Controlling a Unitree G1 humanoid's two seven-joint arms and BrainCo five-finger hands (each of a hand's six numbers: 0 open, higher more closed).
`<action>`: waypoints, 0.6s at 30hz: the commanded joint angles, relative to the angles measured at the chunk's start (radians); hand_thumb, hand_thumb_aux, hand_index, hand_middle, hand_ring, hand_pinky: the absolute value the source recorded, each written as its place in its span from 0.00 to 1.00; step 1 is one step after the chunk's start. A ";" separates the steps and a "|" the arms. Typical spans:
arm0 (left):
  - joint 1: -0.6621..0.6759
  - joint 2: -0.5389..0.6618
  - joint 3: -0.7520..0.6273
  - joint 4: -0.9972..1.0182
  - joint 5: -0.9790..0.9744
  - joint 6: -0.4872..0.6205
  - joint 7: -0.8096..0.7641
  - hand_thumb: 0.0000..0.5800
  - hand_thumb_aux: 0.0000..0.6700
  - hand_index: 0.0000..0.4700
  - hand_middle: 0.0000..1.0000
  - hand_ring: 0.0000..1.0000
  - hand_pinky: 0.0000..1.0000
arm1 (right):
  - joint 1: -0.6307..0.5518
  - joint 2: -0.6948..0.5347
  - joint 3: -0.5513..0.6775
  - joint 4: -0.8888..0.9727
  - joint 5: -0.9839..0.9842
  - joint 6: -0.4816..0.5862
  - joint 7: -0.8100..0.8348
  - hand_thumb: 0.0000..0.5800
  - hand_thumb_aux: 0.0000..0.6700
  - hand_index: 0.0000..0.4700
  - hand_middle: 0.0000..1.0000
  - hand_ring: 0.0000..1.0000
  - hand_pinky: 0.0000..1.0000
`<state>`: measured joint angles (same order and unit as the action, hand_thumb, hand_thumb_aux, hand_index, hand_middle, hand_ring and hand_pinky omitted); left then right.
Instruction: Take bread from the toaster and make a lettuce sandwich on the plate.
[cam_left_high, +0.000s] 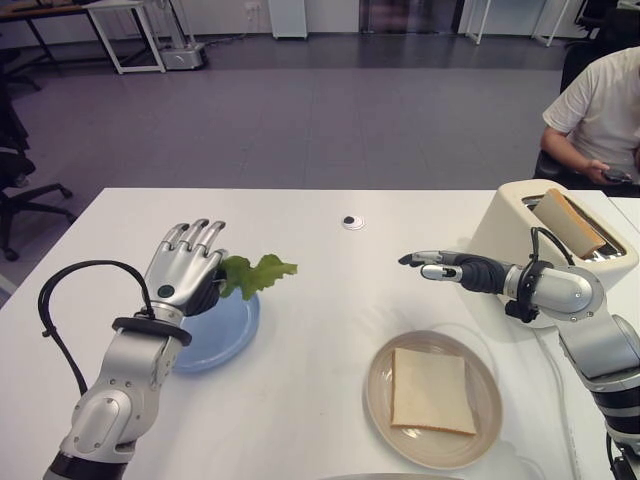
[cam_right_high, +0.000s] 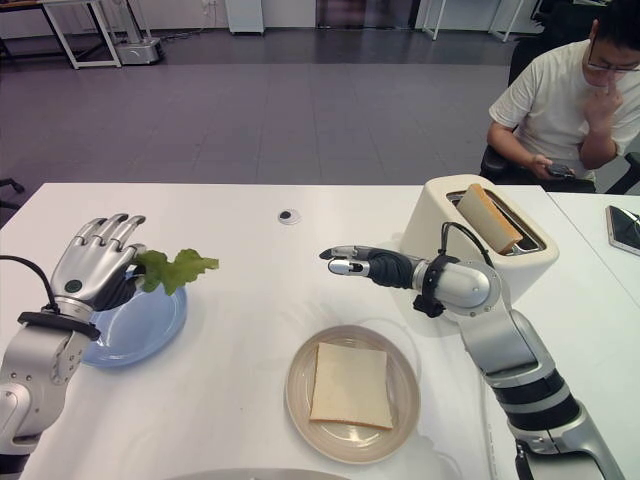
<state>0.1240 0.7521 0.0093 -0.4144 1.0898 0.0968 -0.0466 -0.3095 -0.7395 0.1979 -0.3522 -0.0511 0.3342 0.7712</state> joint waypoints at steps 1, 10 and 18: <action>-0.009 -0.048 -0.043 -0.047 0.032 -0.027 0.012 1.00 1.00 1.00 0.00 0.00 0.00 | 0.003 0.009 0.005 0.008 -0.012 -0.005 -0.002 0.00 0.00 0.00 0.00 0.00 0.00; -0.066 -0.307 -0.311 -0.124 0.084 -0.080 -0.030 1.00 1.00 1.00 0.00 0.00 0.00 | -0.040 0.028 -0.013 0.084 -0.029 -0.015 -0.028 0.00 0.00 0.00 0.00 0.00 0.00; -0.116 -0.529 -0.533 -0.054 0.189 -0.086 -0.025 1.00 1.00 1.00 0.00 0.00 0.00 | -0.089 0.027 -0.066 0.183 -0.036 -0.030 -0.066 0.00 0.00 0.00 0.00 0.00 0.00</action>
<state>0.0144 0.2565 -0.4786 -0.4975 1.2507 0.0103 -0.0713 -0.3757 -0.7102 0.1500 -0.1896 -0.0799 0.3073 0.7115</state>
